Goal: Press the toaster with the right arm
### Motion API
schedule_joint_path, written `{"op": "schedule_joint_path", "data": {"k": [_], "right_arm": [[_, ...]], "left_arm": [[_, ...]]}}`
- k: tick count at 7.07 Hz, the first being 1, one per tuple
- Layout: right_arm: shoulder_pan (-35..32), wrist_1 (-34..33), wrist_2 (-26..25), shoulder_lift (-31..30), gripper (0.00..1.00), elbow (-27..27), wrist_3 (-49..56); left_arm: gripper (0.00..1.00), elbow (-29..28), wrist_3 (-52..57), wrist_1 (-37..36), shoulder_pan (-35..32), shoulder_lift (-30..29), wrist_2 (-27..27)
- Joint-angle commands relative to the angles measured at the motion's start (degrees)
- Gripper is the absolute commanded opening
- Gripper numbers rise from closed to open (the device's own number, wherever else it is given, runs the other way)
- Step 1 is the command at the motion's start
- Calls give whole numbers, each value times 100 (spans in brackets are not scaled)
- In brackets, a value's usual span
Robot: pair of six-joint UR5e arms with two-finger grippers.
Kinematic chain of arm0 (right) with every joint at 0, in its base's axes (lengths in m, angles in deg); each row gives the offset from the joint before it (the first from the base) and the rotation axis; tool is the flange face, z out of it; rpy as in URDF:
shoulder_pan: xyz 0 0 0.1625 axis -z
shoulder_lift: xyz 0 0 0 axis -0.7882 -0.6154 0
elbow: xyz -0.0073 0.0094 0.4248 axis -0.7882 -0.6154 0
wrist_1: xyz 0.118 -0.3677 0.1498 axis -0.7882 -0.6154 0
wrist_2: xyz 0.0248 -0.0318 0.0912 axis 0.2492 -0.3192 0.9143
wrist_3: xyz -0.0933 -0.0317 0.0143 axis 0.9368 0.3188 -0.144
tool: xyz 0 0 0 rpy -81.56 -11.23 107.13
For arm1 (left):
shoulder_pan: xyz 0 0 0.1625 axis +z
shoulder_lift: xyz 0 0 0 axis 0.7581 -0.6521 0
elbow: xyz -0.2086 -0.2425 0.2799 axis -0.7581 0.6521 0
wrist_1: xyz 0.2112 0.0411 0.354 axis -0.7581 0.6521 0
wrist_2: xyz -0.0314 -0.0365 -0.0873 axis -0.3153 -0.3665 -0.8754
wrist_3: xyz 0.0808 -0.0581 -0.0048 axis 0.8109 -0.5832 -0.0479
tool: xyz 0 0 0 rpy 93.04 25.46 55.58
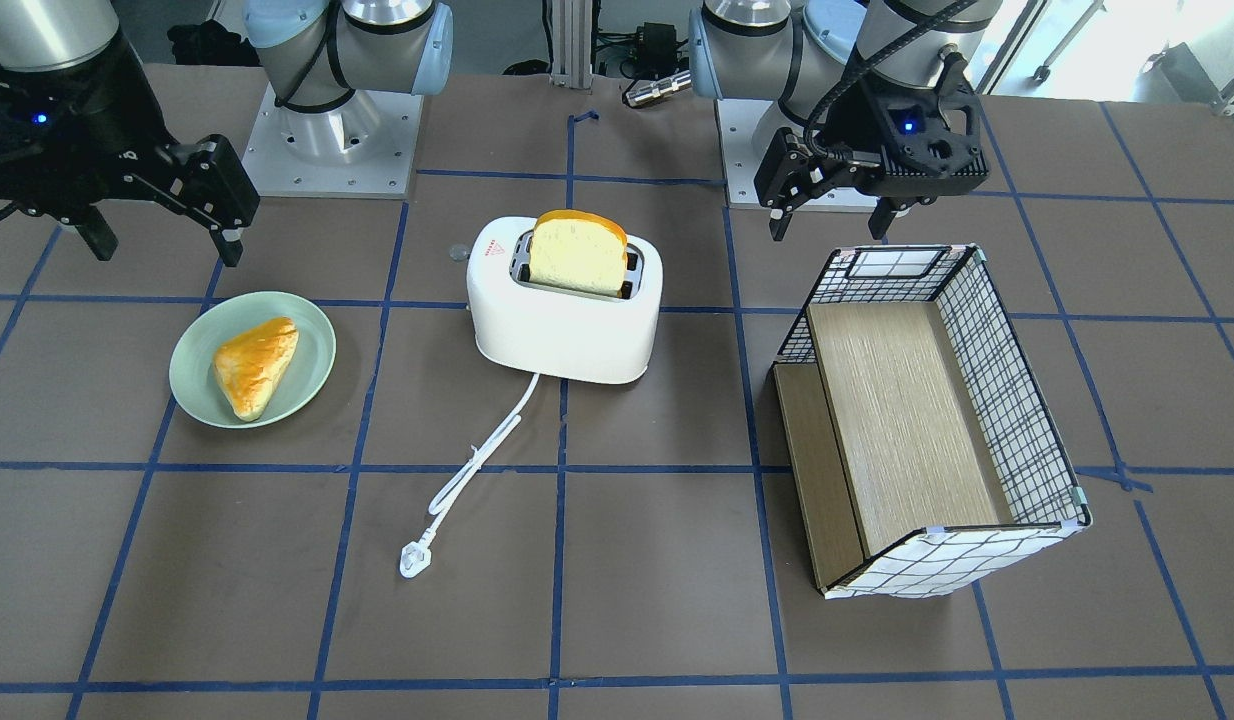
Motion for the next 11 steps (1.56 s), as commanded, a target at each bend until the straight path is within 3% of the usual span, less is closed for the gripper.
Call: {"op": "schedule_joint_path", "data": {"k": [1, 4, 6, 11], "right_arm": [[-45, -389, 141, -176, 100, 294, -273], [-520, -646, 204, -10, 100, 259, -785], [-442, -637, 160, 35, 100, 180, -286], [-432, -637, 133, 35, 100, 179, -275]], "left_arm": [[100, 0, 0, 4, 0, 0, 4], [100, 0, 0, 4, 0, 0, 4], [100, 0, 0, 4, 0, 0, 4], [100, 0, 0, 4, 0, 0, 4]]}}
